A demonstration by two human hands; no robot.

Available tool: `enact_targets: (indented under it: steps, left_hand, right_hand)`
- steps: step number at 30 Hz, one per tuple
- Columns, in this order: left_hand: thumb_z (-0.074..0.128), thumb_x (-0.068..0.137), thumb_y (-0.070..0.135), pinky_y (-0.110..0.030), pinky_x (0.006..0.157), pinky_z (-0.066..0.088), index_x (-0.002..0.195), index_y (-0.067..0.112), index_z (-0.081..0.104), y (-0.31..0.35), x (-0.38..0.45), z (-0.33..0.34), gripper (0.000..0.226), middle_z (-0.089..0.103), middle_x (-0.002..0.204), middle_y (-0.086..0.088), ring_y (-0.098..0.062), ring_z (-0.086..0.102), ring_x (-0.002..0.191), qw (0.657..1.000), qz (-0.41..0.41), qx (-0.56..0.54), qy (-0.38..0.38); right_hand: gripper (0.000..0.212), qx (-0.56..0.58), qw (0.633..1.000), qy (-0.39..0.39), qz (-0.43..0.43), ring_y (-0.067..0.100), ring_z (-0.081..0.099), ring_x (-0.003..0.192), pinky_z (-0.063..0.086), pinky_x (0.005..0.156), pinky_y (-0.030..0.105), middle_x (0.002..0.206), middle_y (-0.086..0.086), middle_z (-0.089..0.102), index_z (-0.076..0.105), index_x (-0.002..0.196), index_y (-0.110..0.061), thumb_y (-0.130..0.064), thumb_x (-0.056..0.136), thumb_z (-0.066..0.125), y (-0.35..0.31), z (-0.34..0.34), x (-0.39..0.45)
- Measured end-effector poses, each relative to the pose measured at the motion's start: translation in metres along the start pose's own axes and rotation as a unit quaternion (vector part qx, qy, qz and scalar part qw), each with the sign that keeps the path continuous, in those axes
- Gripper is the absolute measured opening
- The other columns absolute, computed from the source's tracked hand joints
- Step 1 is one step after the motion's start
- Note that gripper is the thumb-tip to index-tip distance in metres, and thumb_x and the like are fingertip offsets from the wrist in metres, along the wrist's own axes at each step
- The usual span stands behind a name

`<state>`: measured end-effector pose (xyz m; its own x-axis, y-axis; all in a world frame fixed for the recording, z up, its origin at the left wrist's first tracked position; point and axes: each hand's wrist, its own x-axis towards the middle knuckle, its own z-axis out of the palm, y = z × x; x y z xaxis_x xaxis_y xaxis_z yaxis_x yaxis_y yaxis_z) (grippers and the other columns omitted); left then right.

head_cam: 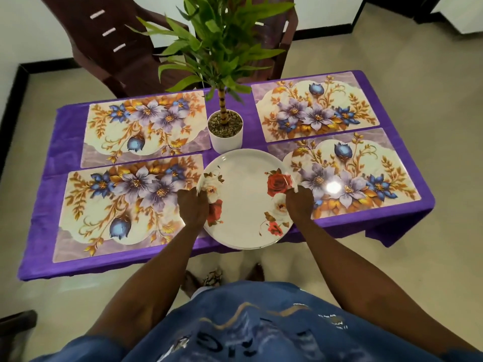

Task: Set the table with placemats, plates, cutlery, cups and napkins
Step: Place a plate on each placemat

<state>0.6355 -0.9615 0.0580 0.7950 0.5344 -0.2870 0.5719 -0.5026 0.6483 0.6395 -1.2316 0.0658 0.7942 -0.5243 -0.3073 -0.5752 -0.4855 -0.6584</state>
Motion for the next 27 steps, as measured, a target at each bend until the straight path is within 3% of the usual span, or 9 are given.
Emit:
enact_targets:
  steps: [5,11,20,27]
  left_hand:
    - [0.054,0.094,0.05,-0.042,0.1,0.046,0.124,0.012,0.063,0.006,-0.002,-0.011,0.049,0.06,0.128,-0.009,-0.027,0.058,0.116,1.0,0.016,0.016,0.018]
    - [0.063,0.091,0.04,-0.04,0.093,0.049,0.117,0.01,0.064,0.008,-0.01,-0.016,0.04,0.067,0.118,-0.007,-0.026,0.063,0.108,0.999,-0.009,0.03,0.025]
    - [0.06,0.092,0.031,-0.037,0.078,0.056,0.095,0.008,0.072,0.013,-0.013,-0.024,0.026,0.073,0.092,-0.008,-0.024,0.069,0.082,0.997,0.0,0.07,0.045]
    - [0.057,0.094,0.028,-0.036,0.084,0.053,0.106,0.007,0.069,0.019,-0.016,-0.035,0.026,0.071,0.104,-0.008,-0.024,0.067,0.094,0.998,-0.012,-0.006,0.069]
  right_hand:
    - [0.04,-0.029,0.998,0.057,-0.018,0.034,0.051,0.118,0.048,0.095,0.045,0.13,0.019,0.052,0.052,0.126,-0.002,-0.021,0.091,0.056,-0.009,-0.004,-0.014]
    - [0.037,-0.063,0.995,0.071,-0.008,0.034,0.051,0.119,0.045,0.097,0.043,0.13,0.019,0.054,0.054,0.123,0.001,-0.021,0.094,0.054,-0.004,-0.004,-0.025]
    - [0.03,-0.051,0.995,0.085,0.004,0.034,0.058,0.113,0.048,0.093,0.037,0.123,0.021,0.059,0.062,0.12,0.005,-0.01,0.095,0.056,-0.013,-0.011,-0.028]
    - [0.034,0.018,0.991,0.127,0.023,0.034,0.059,0.112,0.048,0.091,0.041,0.122,0.018,0.061,0.062,0.12,0.001,-0.019,0.095,0.052,-0.031,-0.011,-0.038]
